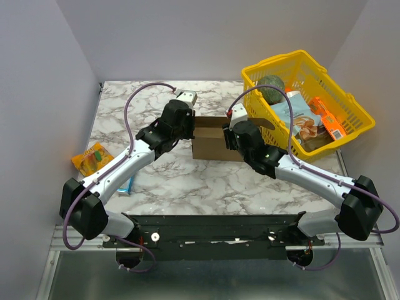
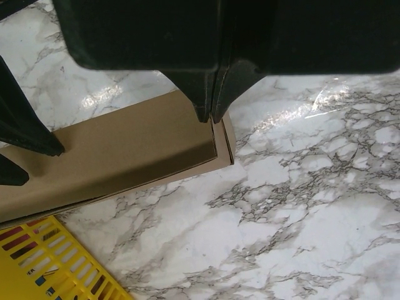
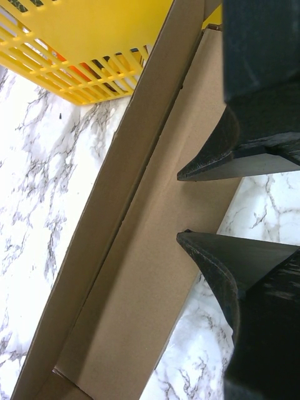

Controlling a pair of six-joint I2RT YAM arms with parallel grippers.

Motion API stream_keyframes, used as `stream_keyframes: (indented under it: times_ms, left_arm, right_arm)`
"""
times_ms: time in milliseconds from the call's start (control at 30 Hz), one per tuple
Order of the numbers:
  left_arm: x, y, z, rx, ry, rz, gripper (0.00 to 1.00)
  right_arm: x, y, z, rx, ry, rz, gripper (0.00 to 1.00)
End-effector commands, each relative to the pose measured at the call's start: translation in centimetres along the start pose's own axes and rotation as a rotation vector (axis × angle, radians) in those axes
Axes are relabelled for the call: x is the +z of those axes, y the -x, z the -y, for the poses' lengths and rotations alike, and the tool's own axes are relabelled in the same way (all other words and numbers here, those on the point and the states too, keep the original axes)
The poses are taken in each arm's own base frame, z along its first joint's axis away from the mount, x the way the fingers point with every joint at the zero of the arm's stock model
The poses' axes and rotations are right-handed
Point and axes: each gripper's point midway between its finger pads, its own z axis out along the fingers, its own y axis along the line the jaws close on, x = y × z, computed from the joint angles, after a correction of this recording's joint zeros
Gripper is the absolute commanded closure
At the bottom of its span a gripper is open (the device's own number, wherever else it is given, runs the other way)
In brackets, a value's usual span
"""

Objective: Fold the paper box

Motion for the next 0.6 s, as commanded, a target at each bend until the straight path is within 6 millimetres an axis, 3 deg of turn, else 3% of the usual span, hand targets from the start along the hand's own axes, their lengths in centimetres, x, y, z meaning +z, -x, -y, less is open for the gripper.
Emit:
stream_keyframes:
  times_ms: [0,567]
  left_arm:
    - [0.3,-11.3,-3.2,0.131,0.124,-0.386,1.00]
    - [0.5,-14.5,-3.6,0.143,0.116,-0.434,1.00]
  right_arm:
    - [-0.7,-6.6,-0.2,-0.097,0.031,-0.221,0.53]
    - [-1.0,-6.5,-0.3,-0.085,0.037,-0.224,0.53]
